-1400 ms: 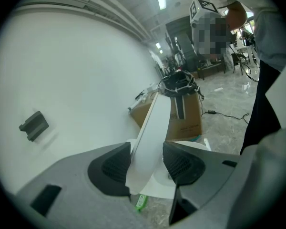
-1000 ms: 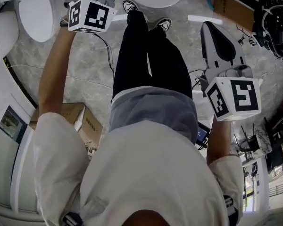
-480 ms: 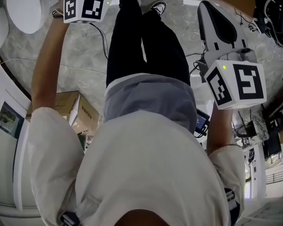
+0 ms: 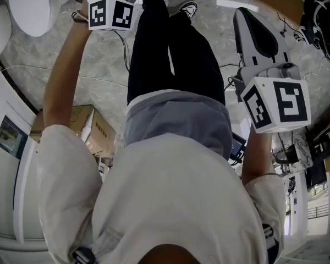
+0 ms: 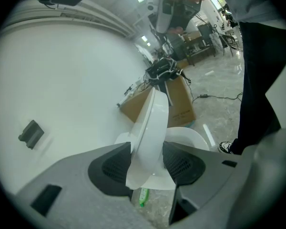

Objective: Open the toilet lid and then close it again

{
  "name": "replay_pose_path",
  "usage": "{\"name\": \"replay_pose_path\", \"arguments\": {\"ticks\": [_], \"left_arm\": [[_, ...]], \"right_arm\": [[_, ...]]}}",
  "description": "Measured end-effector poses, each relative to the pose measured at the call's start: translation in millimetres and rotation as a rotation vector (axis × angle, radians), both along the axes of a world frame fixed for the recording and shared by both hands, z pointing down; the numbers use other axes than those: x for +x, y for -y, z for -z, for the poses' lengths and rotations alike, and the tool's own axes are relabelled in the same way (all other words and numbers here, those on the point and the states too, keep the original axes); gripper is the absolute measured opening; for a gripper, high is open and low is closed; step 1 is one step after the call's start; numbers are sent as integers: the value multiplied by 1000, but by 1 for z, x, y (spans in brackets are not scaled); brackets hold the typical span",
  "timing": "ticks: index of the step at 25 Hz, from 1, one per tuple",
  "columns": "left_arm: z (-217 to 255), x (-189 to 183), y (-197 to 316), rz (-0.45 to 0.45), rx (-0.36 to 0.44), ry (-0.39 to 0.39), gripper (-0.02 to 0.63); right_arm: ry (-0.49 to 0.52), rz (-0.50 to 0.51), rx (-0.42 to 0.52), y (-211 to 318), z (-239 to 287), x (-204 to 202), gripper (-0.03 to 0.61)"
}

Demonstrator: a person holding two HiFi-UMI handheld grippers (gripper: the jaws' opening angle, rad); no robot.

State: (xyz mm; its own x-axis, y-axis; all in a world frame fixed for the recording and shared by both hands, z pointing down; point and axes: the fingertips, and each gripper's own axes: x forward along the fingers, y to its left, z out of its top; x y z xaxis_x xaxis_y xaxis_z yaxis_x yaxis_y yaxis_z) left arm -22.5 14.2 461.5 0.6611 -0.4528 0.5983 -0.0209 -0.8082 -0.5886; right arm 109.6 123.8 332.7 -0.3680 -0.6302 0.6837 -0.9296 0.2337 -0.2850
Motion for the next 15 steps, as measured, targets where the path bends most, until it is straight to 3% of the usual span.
{"name": "replay_pose_path", "arguments": {"ticks": [15], "left_arm": [[-49, -13, -31, -75, -15, 114, 195]], "right_arm": [[-2, 0, -41, -9, -13, -6, 11]]}}
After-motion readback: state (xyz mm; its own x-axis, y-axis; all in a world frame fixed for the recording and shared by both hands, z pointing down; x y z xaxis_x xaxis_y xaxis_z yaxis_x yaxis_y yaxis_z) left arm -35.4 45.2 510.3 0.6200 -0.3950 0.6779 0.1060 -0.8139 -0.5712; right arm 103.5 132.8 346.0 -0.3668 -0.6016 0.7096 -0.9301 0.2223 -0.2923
